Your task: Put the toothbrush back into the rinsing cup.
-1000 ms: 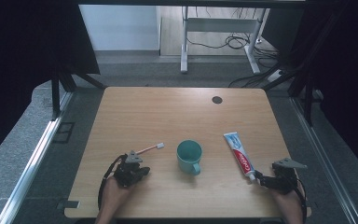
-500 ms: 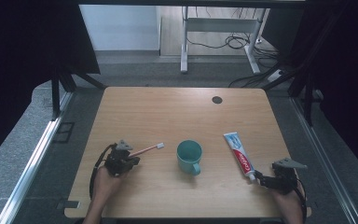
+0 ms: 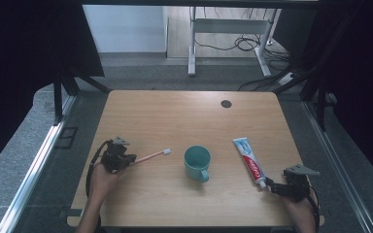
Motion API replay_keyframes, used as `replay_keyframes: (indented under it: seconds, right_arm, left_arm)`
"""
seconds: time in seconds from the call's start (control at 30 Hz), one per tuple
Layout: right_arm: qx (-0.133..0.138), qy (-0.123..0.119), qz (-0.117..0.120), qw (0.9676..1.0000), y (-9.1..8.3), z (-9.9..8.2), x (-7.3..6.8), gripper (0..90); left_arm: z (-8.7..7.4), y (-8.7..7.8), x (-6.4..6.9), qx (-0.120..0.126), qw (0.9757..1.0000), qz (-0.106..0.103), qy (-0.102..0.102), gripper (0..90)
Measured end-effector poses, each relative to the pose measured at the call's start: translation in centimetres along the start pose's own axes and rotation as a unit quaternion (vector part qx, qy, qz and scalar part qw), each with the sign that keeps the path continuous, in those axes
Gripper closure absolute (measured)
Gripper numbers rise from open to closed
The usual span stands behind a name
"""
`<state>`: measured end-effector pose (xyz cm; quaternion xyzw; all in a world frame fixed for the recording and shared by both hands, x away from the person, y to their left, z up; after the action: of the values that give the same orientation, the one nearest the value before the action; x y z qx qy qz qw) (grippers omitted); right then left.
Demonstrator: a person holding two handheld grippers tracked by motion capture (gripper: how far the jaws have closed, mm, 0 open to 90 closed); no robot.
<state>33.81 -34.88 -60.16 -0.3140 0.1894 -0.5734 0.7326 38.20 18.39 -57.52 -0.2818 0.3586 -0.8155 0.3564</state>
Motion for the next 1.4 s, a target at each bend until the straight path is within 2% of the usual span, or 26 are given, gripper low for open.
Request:
replay_keyframes:
  seconds: [0.23,0.5,0.8,1.07,1.1,1.2,1.4]
  right_arm:
    - [0.0,0.0,0.0,1.0,0.0,0.0,0.0,17.1]
    - [0.0,0.0,0.0,1.0,0.0,0.0,0.0,17.1]
    - [0.0,0.0,0.0,1.0,0.0,0.0,0.0,17.1]
    - [0.0,0.0,0.0,1.0,0.0,0.0,0.0,17.1]
    - [0.0,0.0,0.0,1.0,0.0,0.0,0.0,17.1]
    - [0.0,0.0,0.0,1.0,0.0,0.0,0.0,17.1]
    - [0.0,0.0,0.0,1.0,0.0,0.0,0.0,17.1]
  left_arm:
    - [-1.0,0.4,-1.8,-0.011,0.9997,0.01,-0.02,90.0]
    - [-2.4,0.5,-2.5,-0.016,0.9993,0.011,-0.031,90.0]
    - [-2.8,0.4,-0.8,-0.007,0.9997,-0.006,-0.022,90.0]
    - [-3.6,0.5,1.3,-0.01,0.9995,-0.026,-0.013,89.9]
    - [-3.8,0.6,1.9,-0.012,0.9994,-0.032,-0.01,89.9]
    - [-3.8,0.7,2.3,-0.012,0.9993,-0.035,-0.008,89.9]
    - [-3.6,0.5,2.1,-0.014,0.9995,-0.028,-0.009,89.8]
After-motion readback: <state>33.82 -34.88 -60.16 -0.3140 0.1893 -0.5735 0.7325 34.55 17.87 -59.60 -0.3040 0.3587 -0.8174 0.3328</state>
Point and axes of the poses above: each handheld gripper's, and its own axes: y roughly forward along the jaws, z roughly out of its top, x roughly to its right, the point moved 9 cm from there along y, roughly forward along the jaws, and after that the axes turned 7 degrees about -z, right-handed, at the moved point
